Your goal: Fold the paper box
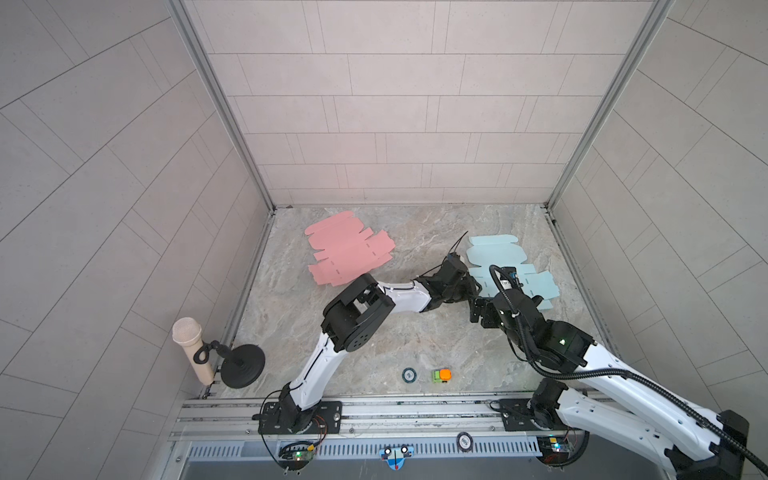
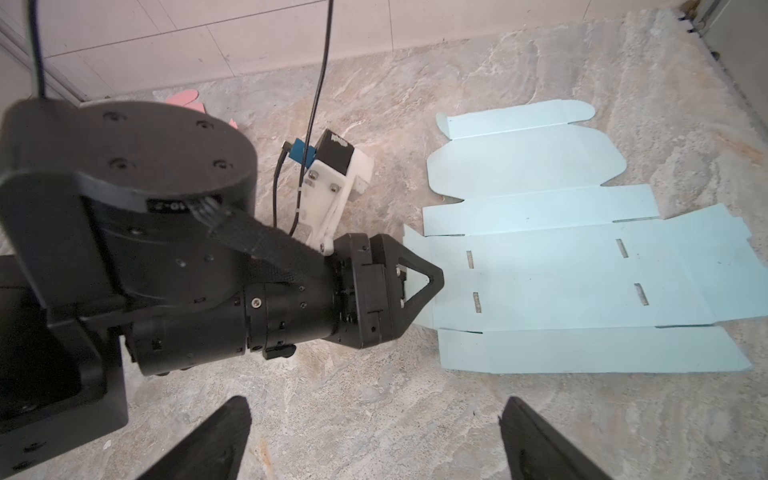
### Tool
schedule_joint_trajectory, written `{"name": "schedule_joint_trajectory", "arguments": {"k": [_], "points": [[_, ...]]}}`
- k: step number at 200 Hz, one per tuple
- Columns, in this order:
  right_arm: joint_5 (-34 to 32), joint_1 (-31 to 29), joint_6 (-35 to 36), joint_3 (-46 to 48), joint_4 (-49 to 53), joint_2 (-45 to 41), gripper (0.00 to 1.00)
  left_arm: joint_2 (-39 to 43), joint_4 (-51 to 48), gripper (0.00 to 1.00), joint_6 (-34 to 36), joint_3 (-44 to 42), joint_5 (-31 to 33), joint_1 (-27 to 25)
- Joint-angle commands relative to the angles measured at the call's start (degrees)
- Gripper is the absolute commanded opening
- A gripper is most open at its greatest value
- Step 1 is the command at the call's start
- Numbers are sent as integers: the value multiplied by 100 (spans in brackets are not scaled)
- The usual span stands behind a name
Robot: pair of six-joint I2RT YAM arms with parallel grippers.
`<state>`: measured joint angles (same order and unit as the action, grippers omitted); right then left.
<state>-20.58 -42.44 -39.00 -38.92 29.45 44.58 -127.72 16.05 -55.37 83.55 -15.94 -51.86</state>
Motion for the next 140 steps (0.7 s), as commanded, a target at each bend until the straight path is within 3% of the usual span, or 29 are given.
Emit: {"name": "schedule_joint_trajectory", "arguments": {"k": [1, 31, 56, 80, 101, 140], "points": [[-262, 73, 42, 111, 163, -84, 96, 485, -69, 55, 298, -300, -14, 141], [-146, 121, 187, -28, 92, 287, 97, 1753, -201, 79, 846, -1804, -79, 919], [50, 122, 229, -174, -111, 678, 97, 2573, -1025, 96, 1609, -2266, 60, 1588], [330, 119, 154, -301, -329, 1010, 97, 2709, -1622, 100, 2082, -2173, 247, 2446], [687, 113, 148, -500, -274, 1334, 97, 2490, -1647, 100, 2033, -2039, 229, 3263], [955, 5, 95, -461, -567, 1609, 97, 1684, -2134, 100, 2191, -1090, 373, 3812]]}}
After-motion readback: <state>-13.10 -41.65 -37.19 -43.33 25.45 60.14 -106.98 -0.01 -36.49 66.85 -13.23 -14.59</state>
